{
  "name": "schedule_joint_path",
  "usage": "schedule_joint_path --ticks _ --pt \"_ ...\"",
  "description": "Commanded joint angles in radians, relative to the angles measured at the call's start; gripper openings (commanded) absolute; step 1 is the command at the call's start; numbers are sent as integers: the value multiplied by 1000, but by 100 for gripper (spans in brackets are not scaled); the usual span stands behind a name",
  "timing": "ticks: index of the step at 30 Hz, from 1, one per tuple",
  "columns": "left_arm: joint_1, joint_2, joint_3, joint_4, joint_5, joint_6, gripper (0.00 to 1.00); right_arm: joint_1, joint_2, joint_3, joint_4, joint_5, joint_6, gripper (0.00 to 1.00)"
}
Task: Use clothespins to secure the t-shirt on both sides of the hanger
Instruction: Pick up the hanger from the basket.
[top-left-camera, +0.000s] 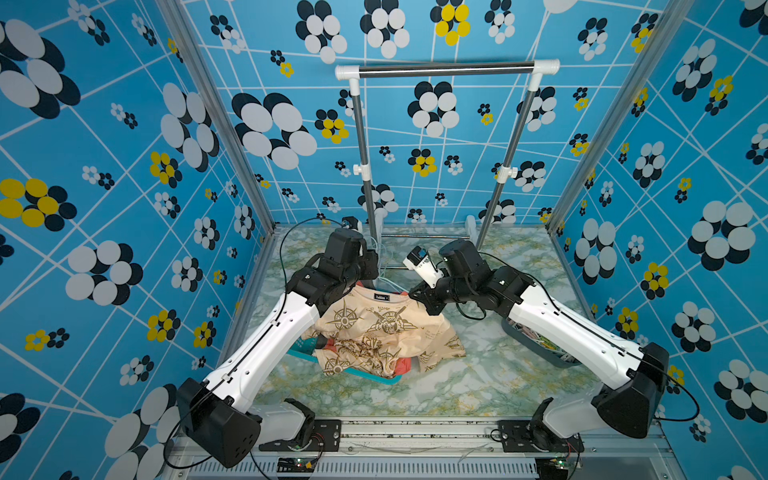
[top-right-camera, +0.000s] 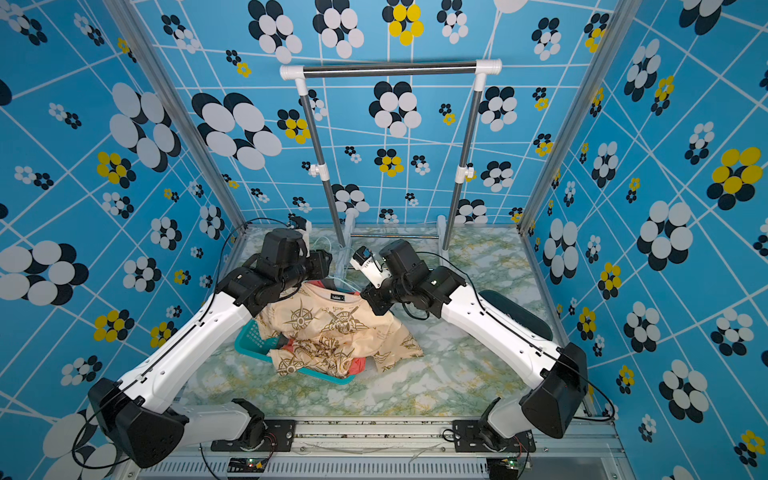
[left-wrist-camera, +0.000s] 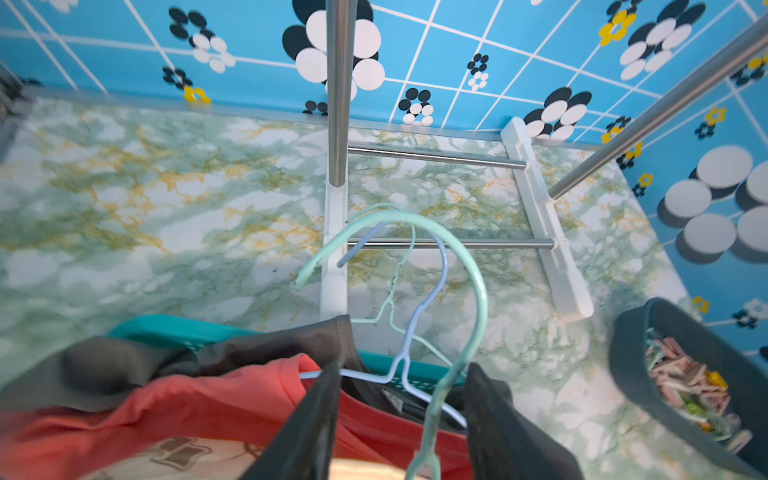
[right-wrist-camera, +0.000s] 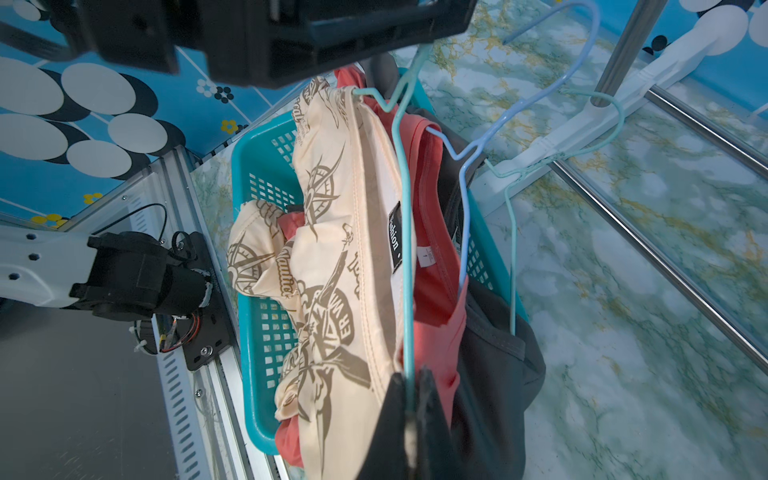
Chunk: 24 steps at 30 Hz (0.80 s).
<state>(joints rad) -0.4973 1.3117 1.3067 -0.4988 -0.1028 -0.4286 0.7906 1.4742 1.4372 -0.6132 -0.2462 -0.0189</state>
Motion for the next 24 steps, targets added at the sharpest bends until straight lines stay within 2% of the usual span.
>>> schedule_joint_path --ticks 1,4,8,11,14,16,19,24 --pt "7 28 -13 60 63 -24 38 0 -28 16 8 -28 7 0" --pt "6 50 -3 61 77 -32 32 1 -28 15 14 -31 14 0" --pt "6 59 9 72 100 -41 3 -1 -28 16 19 -33 19 0" --pt "5 58 33 58 103 -38 0 -1 -28 14 21 -22 33 2" --pt "3 41 57 37 100 -19 0 -3 -34 14 25 -7 50 29" --pt "3 20 74 18 89 5 0 -12 -45 21 20 -13 58 44" --pt "2 -30 113 -15 63 62 0 -48 -75 38 14 -59 80 55" --pt "-13 -106 219 -97 -31 165 0 -148 -136 52 17 -153 135 65"
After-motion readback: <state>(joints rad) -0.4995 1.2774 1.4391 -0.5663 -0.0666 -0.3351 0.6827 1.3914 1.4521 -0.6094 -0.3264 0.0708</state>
